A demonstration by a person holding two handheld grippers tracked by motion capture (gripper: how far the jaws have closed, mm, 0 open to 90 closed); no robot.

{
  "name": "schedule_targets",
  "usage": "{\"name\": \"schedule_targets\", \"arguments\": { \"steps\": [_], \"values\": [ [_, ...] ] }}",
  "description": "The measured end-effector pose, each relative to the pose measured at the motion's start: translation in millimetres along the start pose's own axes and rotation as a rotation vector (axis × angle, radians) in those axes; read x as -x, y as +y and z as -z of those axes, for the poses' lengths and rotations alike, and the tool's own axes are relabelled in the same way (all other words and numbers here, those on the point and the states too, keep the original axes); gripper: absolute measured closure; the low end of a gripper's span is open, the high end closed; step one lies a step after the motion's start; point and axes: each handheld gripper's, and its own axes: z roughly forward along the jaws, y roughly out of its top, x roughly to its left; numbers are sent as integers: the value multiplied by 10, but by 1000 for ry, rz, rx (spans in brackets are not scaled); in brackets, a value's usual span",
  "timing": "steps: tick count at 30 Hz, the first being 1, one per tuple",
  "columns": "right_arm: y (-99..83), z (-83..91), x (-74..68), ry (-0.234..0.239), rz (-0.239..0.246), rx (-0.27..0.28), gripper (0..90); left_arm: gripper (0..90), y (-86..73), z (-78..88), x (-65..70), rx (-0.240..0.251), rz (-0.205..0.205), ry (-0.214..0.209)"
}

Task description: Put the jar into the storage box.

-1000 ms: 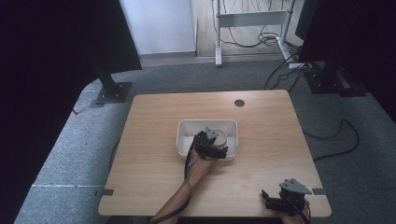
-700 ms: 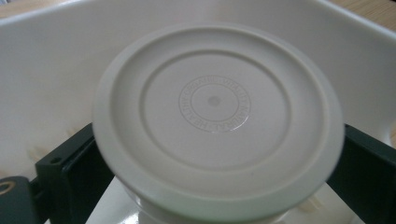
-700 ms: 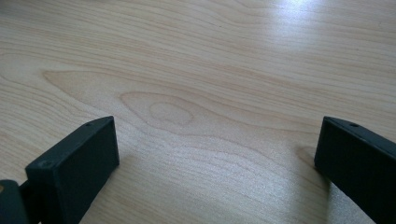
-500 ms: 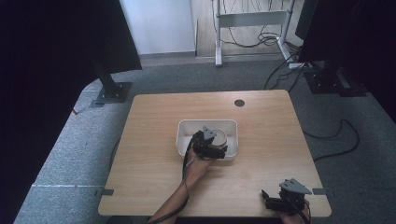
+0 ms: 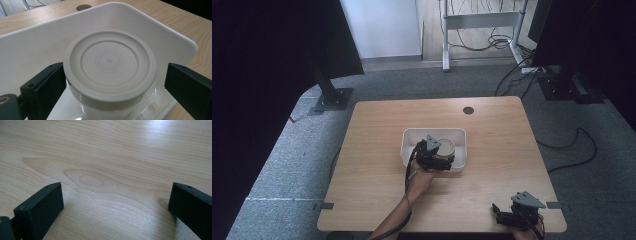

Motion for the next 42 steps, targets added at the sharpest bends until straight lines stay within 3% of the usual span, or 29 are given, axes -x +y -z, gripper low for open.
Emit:
{"name": "schedule_targets", "arguments": {
  "steps": [19, 42],
  "values": [
    [0, 0, -1, -1, 0, 0, 0, 43, -2, 182, -10, 27, -15, -29],
    [0, 1, -2, -1, 0, 0, 0, 45, -165, 362, -41, 47, -8, -60]
  ]
}}
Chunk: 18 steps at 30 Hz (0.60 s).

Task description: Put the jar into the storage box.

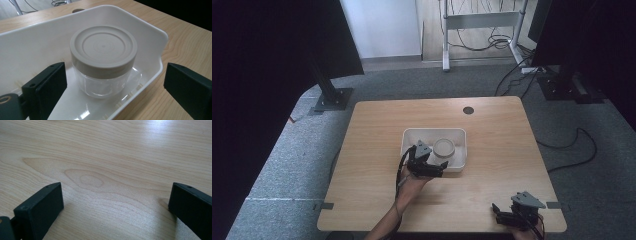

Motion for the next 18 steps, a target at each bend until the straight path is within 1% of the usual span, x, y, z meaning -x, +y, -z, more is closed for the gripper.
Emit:
{"name": "schedule_targets", "arguments": {
  "steps": [18],
  "values": [
    [0, 0, -1, 0, 0, 0, 0, 45, -87, 174, -11, 17, -3, -18]
  ]
}}
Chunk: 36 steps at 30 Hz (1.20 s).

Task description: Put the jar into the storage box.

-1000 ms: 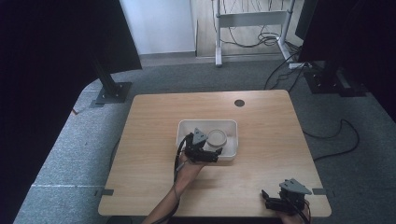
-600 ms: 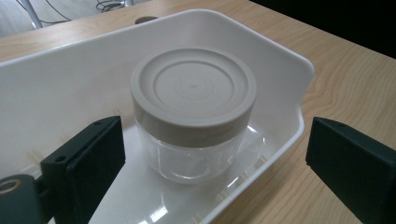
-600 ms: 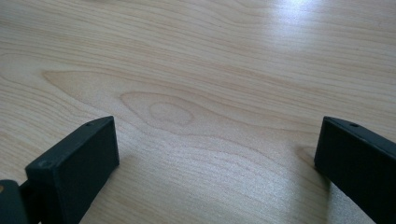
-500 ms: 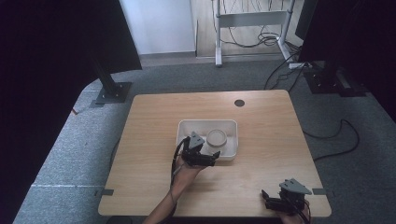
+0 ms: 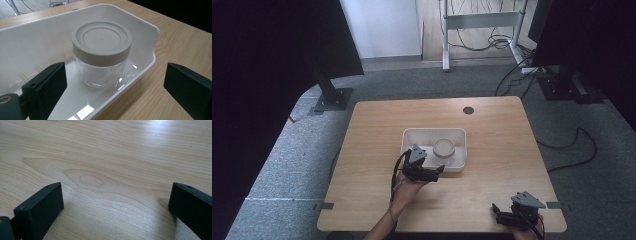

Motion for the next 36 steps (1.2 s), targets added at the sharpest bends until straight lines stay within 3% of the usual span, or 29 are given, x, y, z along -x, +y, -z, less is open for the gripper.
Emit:
{"name": "schedule_targets", "arguments": {
  "steps": [16, 36],
  "values": [
    [0, 0, -1, 0, -1, 0, 0, 45, -50, 142, 8, 12, -3, -14],
    [0, 0, -1, -1, -1, 1, 0, 48, -157, 350, -95, 29, 3, -10]
  ]
}}
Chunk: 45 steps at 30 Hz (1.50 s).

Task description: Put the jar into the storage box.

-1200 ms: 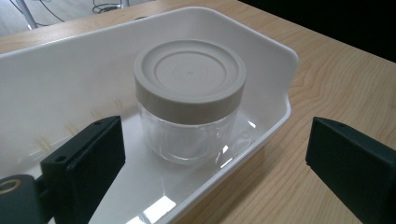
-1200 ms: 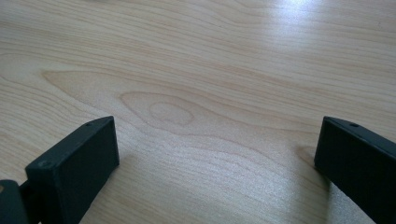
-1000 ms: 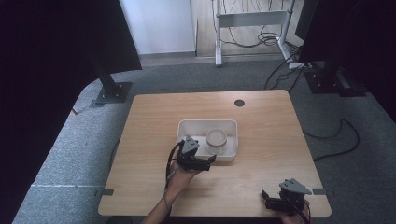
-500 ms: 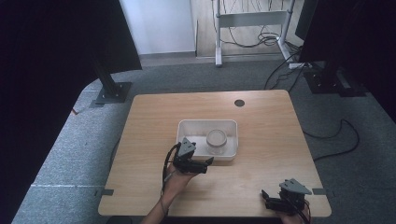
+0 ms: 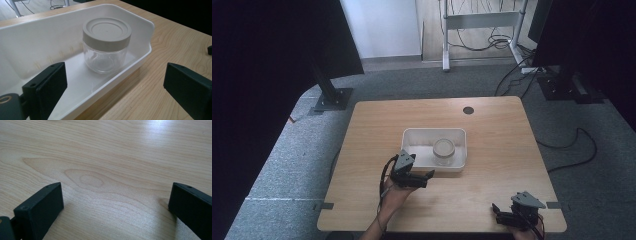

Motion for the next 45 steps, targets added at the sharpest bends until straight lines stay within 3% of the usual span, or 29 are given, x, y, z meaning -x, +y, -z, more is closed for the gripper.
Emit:
{"name": "schedule_targets", "arguments": {
  "steps": [10, 29, 45],
  "values": [
    [0, 0, 0, 0, 0, -1, 0, 48, -58, 104, -15, -2, -13, 0],
    [0, 0, 0, 0, 0, 0, 0, 48, -267, 355, -157, 9, 32, 34],
    [0, 0, 0, 0, 0, 0, 0, 49, -486, 456, -238, 2, 40, 57]
  ]
}}
